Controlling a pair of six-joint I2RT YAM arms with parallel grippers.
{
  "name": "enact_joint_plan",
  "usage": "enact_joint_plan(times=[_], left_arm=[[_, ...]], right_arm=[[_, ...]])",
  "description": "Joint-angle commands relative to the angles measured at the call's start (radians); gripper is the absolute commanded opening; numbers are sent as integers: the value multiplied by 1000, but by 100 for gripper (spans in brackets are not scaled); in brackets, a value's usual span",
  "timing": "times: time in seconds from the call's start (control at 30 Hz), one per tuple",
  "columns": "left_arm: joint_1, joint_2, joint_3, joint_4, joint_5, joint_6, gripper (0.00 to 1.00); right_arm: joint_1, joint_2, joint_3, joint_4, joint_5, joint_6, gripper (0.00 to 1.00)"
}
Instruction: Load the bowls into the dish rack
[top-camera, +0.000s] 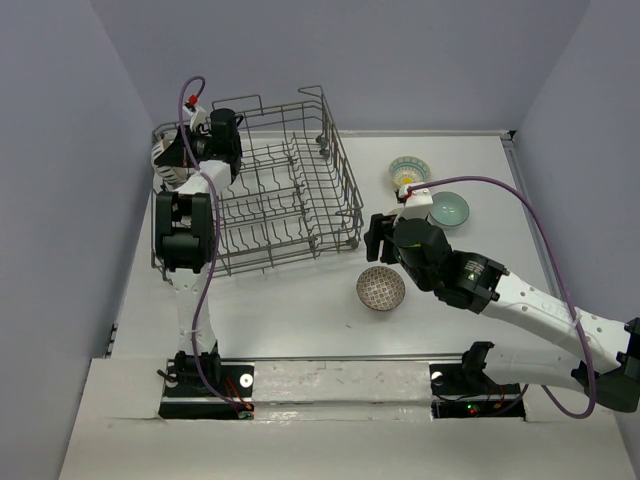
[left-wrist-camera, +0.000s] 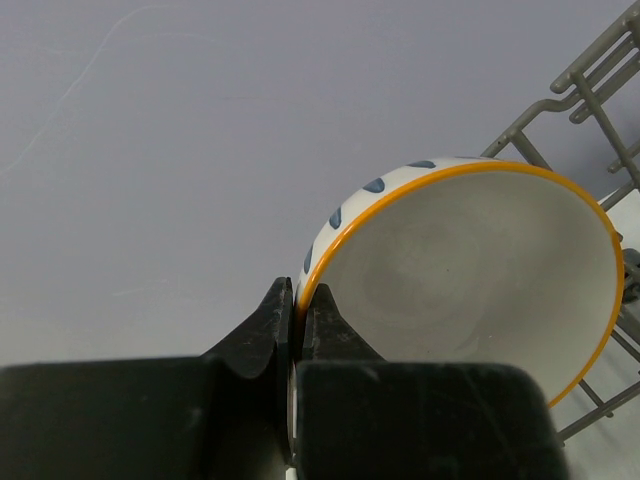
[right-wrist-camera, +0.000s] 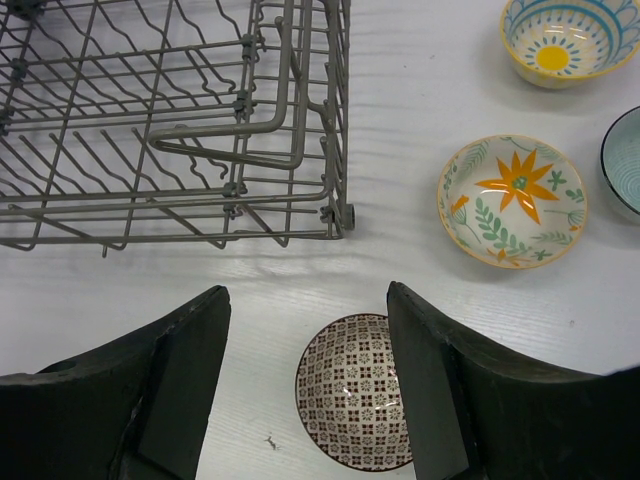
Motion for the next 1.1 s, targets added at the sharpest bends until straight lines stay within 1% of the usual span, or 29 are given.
enact_joint_plan(times=[0.0, 0.53, 1.0, 1.03, 1.07], left_arm=[[2, 7, -15, 70, -110, -4, 0], [-31, 99, 22, 74, -110, 34, 0], [-34, 151, 35, 78, -113, 79, 0], [-35, 153, 37, 78, -113, 82, 2], [-35, 157, 37, 78, -113, 85, 6]], right_arm=[[-1, -11, -5, 54, 36, 6, 70], [-1, -5, -5, 56, 47, 3, 70], [-1, -6, -10, 57, 51, 0, 72], [-1, -6, -10, 56, 50, 0, 71], [-1, -8, -8, 57, 51, 0, 72]])
